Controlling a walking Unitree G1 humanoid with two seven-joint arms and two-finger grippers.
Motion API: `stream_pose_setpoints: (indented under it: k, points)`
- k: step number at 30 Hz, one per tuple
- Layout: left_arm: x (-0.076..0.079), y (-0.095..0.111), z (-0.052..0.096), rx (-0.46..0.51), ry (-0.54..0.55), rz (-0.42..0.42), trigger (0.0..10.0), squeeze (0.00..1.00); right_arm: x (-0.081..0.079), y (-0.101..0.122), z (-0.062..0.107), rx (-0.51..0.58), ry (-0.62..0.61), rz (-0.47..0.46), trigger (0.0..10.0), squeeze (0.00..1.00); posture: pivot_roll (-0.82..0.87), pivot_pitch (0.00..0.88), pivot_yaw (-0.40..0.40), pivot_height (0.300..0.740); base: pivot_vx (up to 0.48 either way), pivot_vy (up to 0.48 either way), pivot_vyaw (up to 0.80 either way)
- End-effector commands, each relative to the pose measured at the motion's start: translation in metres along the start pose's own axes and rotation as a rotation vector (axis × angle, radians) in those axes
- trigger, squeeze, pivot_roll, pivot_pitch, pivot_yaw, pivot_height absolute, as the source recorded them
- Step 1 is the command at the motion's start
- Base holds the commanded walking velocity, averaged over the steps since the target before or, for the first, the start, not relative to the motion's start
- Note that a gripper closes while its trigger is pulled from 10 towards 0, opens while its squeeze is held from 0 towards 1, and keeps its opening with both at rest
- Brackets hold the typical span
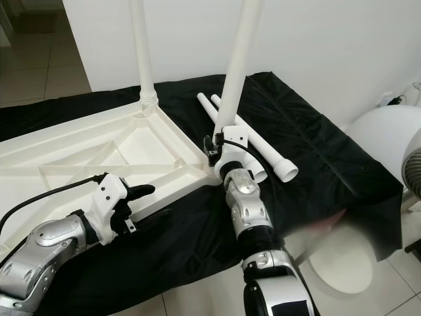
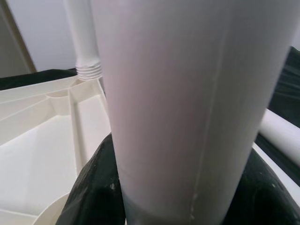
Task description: Building children table
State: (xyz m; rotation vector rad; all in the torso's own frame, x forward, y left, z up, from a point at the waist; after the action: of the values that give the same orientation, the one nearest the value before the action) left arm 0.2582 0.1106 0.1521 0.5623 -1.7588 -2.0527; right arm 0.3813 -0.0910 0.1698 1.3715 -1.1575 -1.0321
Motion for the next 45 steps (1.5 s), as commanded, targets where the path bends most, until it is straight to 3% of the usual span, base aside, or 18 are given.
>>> stream_pose_setpoints:
  k: [1,3,7,15,16,21,23,26,27,28,32,34,39,45]
  points:
    - [-0.001,0.0,0.0,-0.003,0.008,-0.002,10.0,0.0,0.003,-0.021,0.007,-0.09,-0.078,-0.047,10.0,0.0,0.0,0.034,-0.025,0.74,0.0,0.0,0.0]
    - [-0.001,0.0,0.0,-0.003,0.005,-0.003,10.0,0.0,0.009,-0.023,0.011,-0.118,-0.194,-0.052,10.0,0.0,-0.01,0.025,-0.028,0.74,0.0,0.0,0.0]
    - [-0.001,0.001,-0.001,-0.002,0.005,-0.005,10.0,0.0,0.01,-0.021,0.016,-0.117,-0.264,-0.075,10.0,0.0,0.0,0.021,-0.029,0.74,0.0,0.0,0.0]
    - [-0.002,0.003,-0.002,0.006,0.001,-0.01,10.0,0.0,-0.002,-0.008,0.019,-0.049,-0.22,-0.075,10.0,0.0,-0.01,0.014,-0.025,0.74,0.0,0.0,0.0]
    - [-0.002,0.005,-0.002,0.01,0.0,-0.011,10.0,0.0,0.0,-0.002,0.019,-0.011,-0.193,-0.087,10.0,1.0,-0.01,0.014,-0.025,0.74,0.0,0.0,0.0]
    - [-0.002,0.008,-0.003,0.023,-0.002,-0.009,10.0,0.0,0.007,0.006,0.018,0.036,-0.144,-0.09,10.0,1.0,-0.01,0.013,-0.025,0.74,0.0,0.0,0.0]
    - [0.001,0.018,-0.005,0.074,-0.012,0.017,10.0,0.0,0.013,0.01,0.016,0.056,-0.045,-0.049,10.0,1.0,-0.01,0.015,-0.027,0.74,0.0,0.0,0.0]
    - [0.001,0.02,-0.005,0.079,-0.014,0.016,10.0,0.0,0.012,0.01,0.016,0.051,0.005,-0.039,10.0,1.0,-0.01,0.015,-0.027,0.74,0.0,0.0,0.0]
    - [0.002,0.02,-0.006,0.078,-0.014,0.013,10.0,0.0,0.016,0.01,0.017,0.057,0.027,-0.016,10.0,0.84,-0.01,0.016,-0.027,0.74,0.0,0.0,0.0]
    - [0.003,0.02,-0.007,0.077,-0.015,0.012,10.0,0.0,0.02,0.009,0.017,0.046,0.07,-0.009,10.0,0.0,-0.01,0.019,-0.027,0.74,0.0,0.0,0.0]
    - [0.006,0.019,-0.009,0.076,-0.018,0.013,10.0,0.0,0.029,0.005,0.017,0.027,0.136,0.029,10.0,0.0,-0.01,0.022,-0.023,0.74,0.0,0.0,0.0]
    - [0.008,0.019,-0.014,0.077,0.0,0.018,10.0,0.0,0.034,-0.002,0.018,0.015,0.242,0.123,10.0,0.0,-0.02,0.026,-0.019,0.74,0.0,0.0,0.0]
    - [0.006,0.02,-0.026,0.091,0.061,0.042,10.0,0.0,0.038,-0.015,0.021,-0.031,0.387,0.194,10.0,0.0,-0.02,0.033,-0.012,0.74,0.0,0.0,0.0]
    - [0.007,0.022,-0.036,0.105,0.099,0.054,10.0,0.0,0.048,-0.019,0.017,-0.065,0.481,0.224,10.0,0.0,-0.02,0.039,-0.018,0.74,0.0,0.0,0.0]
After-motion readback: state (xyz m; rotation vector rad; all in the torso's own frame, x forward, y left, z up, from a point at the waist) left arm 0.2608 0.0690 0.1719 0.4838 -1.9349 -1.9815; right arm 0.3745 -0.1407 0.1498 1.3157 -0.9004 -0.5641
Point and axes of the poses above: a point about 5 cm out from each wrist's last joint towards the gripper, its own z axis pointing back from the gripper into the wrist, its own y axis along the axis of the wrist's last joint, x = y × z, the point moved 2 cm from there along -z, pointing out of the wrist towards the gripper, and after that the axes turned 5 degrees about z, right-handed, at the moved point
